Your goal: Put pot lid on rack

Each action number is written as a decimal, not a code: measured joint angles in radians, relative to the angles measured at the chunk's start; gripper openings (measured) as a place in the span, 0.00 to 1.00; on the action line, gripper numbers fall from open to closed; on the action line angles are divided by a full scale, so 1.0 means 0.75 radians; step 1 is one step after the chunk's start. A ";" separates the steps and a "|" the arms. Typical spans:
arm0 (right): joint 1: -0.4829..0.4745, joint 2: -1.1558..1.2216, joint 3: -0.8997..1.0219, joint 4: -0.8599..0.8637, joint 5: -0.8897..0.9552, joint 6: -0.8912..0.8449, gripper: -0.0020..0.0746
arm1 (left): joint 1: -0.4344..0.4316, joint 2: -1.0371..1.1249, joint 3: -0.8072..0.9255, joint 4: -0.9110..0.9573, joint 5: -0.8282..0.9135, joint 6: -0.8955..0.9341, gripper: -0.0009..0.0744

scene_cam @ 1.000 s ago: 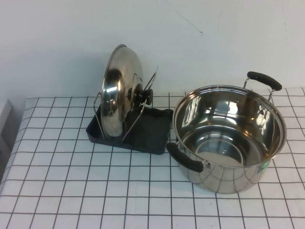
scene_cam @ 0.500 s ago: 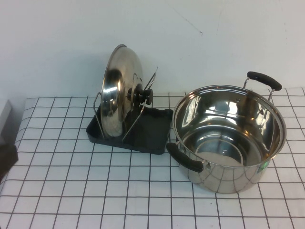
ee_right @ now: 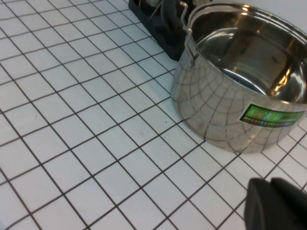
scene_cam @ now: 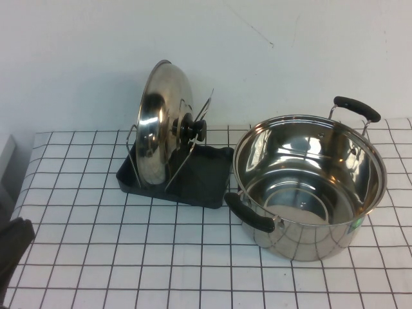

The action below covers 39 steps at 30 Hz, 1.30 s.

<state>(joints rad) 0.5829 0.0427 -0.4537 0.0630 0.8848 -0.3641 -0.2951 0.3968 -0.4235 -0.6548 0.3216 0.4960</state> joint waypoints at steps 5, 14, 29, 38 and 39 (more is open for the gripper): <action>0.000 0.000 0.000 0.000 0.000 0.006 0.02 | 0.000 0.000 0.018 -0.003 0.103 0.000 0.01; 0.000 0.000 0.000 0.000 0.000 0.022 0.02 | 0.000 0.000 0.018 -0.003 0.317 0.000 0.01; 0.000 -0.002 0.000 0.000 0.001 0.022 0.02 | 0.137 -0.486 0.399 0.080 -0.266 0.059 0.01; 0.000 -0.002 0.002 0.000 0.001 0.022 0.02 | 0.146 -0.540 0.601 0.082 -0.380 0.147 0.01; 0.000 -0.002 0.002 0.000 0.001 0.022 0.02 | 0.146 -0.542 0.601 0.085 -0.377 0.150 0.01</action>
<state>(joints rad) 0.5829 0.0414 -0.4524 0.0630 0.8854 -0.3474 -0.1858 -0.0099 0.0269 -0.5911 0.0386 0.6086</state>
